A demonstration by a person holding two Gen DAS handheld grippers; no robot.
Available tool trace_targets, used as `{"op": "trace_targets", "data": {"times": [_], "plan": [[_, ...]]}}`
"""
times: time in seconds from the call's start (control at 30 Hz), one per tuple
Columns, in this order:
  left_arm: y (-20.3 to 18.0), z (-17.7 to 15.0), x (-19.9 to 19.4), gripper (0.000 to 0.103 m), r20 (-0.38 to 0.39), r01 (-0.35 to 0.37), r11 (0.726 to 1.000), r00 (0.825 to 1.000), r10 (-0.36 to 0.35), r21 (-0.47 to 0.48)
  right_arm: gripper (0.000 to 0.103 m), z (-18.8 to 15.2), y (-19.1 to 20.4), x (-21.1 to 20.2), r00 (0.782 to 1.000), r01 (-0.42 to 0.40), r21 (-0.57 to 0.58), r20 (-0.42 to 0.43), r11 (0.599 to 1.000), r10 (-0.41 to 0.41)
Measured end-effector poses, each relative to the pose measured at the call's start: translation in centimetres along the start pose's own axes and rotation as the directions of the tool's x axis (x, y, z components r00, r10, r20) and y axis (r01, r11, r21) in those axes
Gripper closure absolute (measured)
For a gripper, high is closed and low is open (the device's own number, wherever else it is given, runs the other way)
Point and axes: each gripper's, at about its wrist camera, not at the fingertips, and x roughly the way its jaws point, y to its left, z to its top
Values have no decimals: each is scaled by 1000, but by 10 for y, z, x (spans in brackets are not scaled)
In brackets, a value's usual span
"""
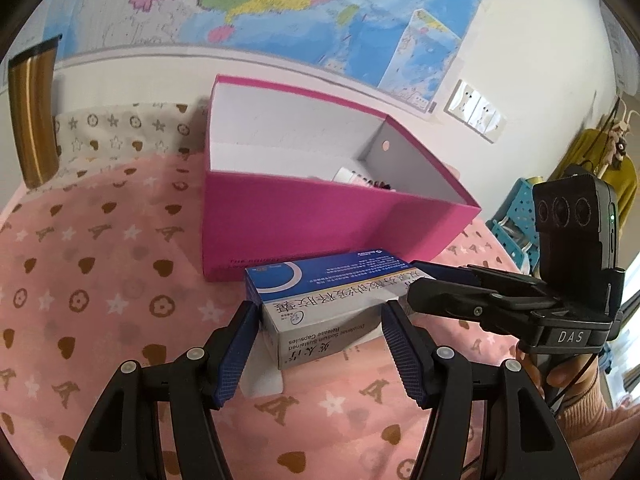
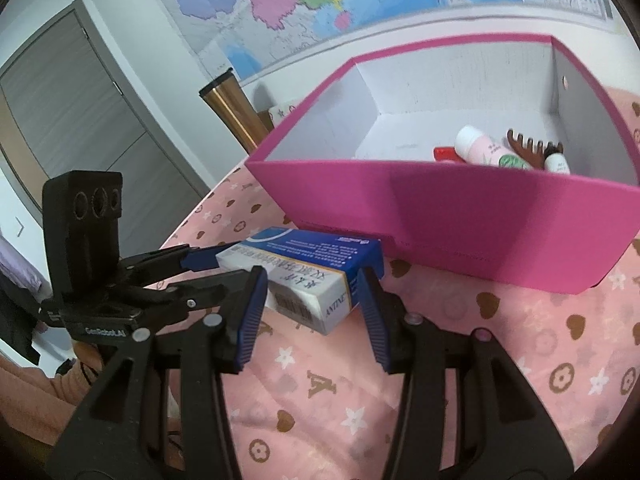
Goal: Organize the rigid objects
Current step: 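Grasp the medicine box across its width with the right gripper, then carry the medicine box into the magenta box and open the right gripper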
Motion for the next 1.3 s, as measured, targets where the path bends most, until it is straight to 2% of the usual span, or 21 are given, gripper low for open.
{"op": "trace_targets", "data": {"times": [0.7,1.3], "plan": [[-32,21,-36,37,129,0,996,992,-11,86,53,13,23,-43,994,9,-102,113,995,3],[-44,45,-38,37,193,-20,990,981,-8,141,53,34,19,-56,985,27,-129,172,991,-4]]}}
